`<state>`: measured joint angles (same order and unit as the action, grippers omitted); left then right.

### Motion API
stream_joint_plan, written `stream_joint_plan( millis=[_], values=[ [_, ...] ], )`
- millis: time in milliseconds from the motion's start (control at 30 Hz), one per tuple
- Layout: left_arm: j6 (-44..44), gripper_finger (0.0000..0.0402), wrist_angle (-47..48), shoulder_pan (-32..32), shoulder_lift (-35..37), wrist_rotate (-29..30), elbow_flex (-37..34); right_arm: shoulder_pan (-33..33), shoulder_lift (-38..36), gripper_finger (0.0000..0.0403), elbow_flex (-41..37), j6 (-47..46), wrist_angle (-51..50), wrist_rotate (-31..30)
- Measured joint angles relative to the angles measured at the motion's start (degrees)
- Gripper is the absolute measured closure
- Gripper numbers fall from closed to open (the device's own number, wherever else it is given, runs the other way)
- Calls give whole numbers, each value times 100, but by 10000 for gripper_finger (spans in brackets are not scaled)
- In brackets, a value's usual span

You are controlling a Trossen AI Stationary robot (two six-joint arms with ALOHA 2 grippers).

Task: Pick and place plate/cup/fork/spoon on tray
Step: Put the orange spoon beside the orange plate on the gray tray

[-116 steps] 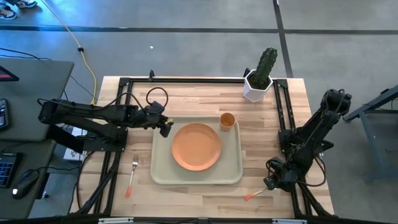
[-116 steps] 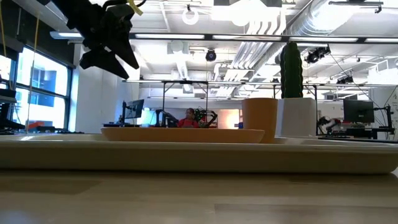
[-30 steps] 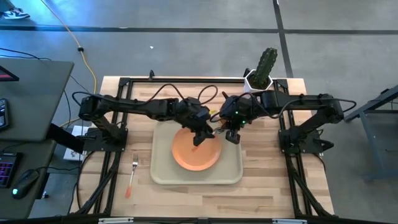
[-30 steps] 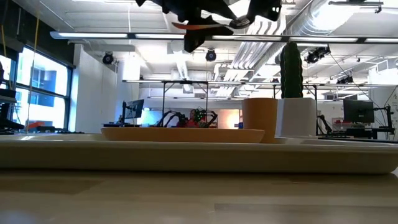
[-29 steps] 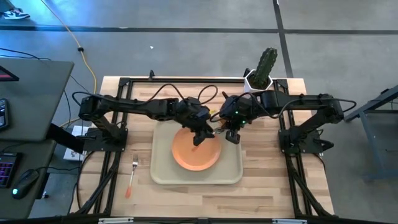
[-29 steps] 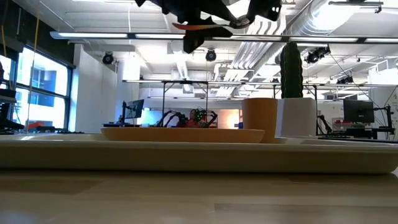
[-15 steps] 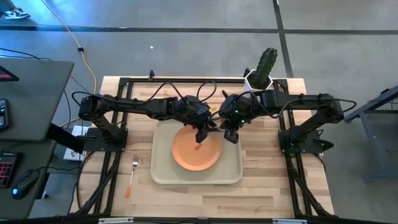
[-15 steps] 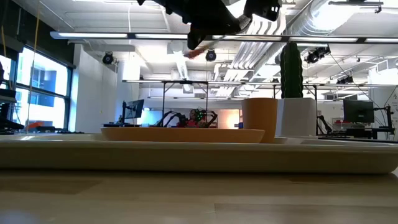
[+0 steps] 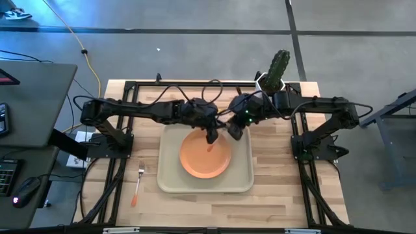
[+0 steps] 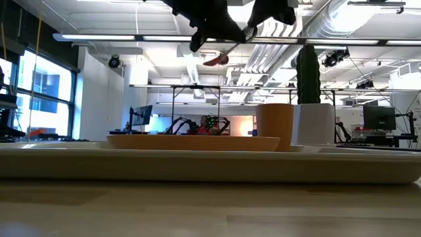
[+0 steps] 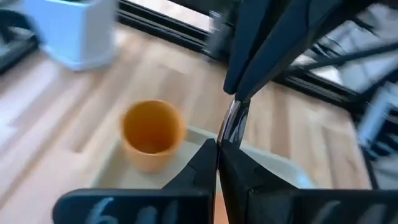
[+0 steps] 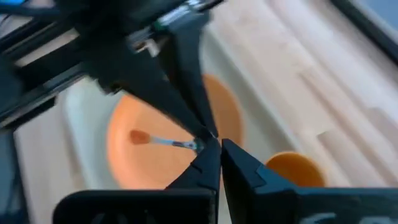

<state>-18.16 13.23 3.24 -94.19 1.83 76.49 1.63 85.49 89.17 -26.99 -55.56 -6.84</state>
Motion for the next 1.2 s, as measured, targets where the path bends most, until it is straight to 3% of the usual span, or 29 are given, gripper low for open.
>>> stream_joint_plan(
  millis=[233, 500, 800, 1033, 1200],
  values=[
    [-1272, 400, 243, 62, 759, 215, -699, 96, -2, 334, -9, -278, 48, -731],
    [-3008, 401, 625, 239, 2431, 1121, -2637, 61, 0, 263, -9, -279, 78, -937],
    [-4429, 401, 1131, 200, 3535, 981, -4776, 61, 2, 258, -9, -233, 523, -961],
    [-4383, 401, 1201, 200, 3621, 874, -5085, 102, 2, 258, -9, -146, 498, -926],
    [-4582, 401, 1150, 191, 3457, 719, -5343, 102, 2, 258, -9, -145, 160, -1283]
  ],
)
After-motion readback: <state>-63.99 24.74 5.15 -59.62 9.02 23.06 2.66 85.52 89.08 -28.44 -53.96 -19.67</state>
